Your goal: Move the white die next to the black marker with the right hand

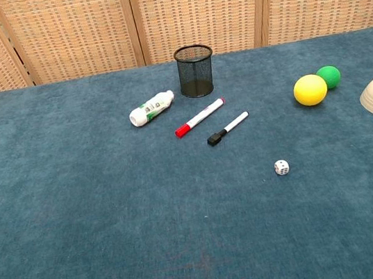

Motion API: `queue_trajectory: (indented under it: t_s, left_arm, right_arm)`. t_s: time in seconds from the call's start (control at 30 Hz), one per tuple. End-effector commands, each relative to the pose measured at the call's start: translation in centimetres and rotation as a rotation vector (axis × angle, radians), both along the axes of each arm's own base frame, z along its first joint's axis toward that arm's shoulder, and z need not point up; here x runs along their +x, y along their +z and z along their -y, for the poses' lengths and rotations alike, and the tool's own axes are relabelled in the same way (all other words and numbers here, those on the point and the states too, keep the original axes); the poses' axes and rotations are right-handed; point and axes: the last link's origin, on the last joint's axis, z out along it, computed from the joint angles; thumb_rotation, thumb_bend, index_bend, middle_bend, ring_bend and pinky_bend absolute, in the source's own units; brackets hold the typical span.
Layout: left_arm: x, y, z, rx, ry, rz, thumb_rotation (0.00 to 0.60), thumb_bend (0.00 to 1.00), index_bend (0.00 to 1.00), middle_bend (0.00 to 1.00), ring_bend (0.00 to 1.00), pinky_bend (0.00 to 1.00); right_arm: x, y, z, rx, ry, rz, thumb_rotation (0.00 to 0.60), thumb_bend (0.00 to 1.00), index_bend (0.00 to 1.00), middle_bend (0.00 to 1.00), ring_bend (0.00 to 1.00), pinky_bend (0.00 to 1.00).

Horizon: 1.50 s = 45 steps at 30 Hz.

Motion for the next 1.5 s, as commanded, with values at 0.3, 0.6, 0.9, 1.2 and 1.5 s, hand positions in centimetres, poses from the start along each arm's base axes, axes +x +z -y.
queue_trajectory:
  t_s: [0.3,0.6,0.9,1.2,1.5]
  left_arm:
    - [0.1,-0.2,-0.1,-0.001,0.002,-0.004,0.6,0.0,0.0,0.0,0.0,0.0]
    - [0.1,-0.6,-0.9,0.005,0.017,-0.016,0.6,0.0,0.0,0.0,0.0,0.0]
    - [-0.3,-1.1,-2.3,-0.01,0.062,-0.03,0.6,0.0,0.0,0.0,0.0,0.0]
    - [-0.7,-1.1,-3.0,-0.02,0.095,-0.029,0.6,0.0,0.0,0.0,0.0,0.0]
    - [-0.9,-0.8,-3.0,-0.024,0.102,-0.019,0.6,0.0,0.0,0.0,0.0,0.0]
  right_arm:
    - [0.6,-0.6,0.8,0.065,0.031,0.028,0.6,0.0,0.0,0.0,0.0,0.0]
    - [4.1,-1.7,8.3,0.169,0.175,-0.086,0.6,0.0,0.02,0.39,0.39,0.39]
    - [8.5,-7.4,14.1,0.419,0.215,-0.057,0.6,0.08,0.38,0.89,0.97,1.0]
    - [10.7,-13.8,15.1,0.538,0.148,-0.078,0.6,0.21,0.45,0.91,1.0,1.0]
    - [12.1,-17.7,14.3,0.551,0.122,-0.161,0.6,0.21,0.45,0.88,1.0,1.0]
